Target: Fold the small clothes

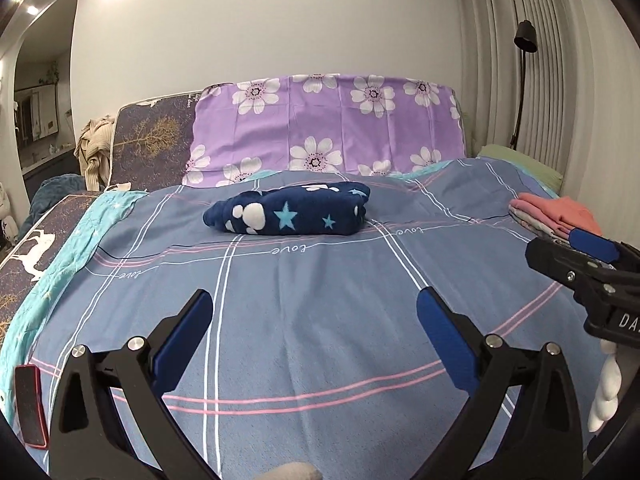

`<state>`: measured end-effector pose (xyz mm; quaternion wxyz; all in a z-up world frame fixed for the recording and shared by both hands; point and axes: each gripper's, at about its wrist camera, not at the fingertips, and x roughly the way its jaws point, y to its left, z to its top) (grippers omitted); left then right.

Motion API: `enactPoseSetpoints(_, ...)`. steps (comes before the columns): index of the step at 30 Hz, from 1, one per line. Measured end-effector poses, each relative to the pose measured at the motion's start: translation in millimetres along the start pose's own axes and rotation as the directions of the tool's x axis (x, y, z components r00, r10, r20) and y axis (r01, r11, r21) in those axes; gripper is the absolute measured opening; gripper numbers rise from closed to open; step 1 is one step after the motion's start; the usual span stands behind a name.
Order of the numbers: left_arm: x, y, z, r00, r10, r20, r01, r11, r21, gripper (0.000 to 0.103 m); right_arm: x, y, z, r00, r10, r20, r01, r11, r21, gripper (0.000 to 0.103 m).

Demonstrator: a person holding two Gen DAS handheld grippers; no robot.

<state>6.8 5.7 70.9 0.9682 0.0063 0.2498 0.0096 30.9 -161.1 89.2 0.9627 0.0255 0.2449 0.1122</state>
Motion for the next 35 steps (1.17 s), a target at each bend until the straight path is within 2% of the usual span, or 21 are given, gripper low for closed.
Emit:
enactPoseSetpoints(10, 0.4, -13.6, -5.3, 1.000, 0.006, -0.017, -0.006, 1.000, 0.027, 0.102, -1.6, -7.2, -6.1, 1.000, -0.009, -0.002, 0.009, 1.000, 0.020, 0.101)
enactPoseSetpoints(35, 10.3, -15.1, -9.8, 0.999, -0.002, -0.040, 0.003, 1.000, 0.023, 0.102, 9.4, -10.3, -11.2, 0.999, -0.014, -0.045, 0.015, 0.999, 0.030, 0.101)
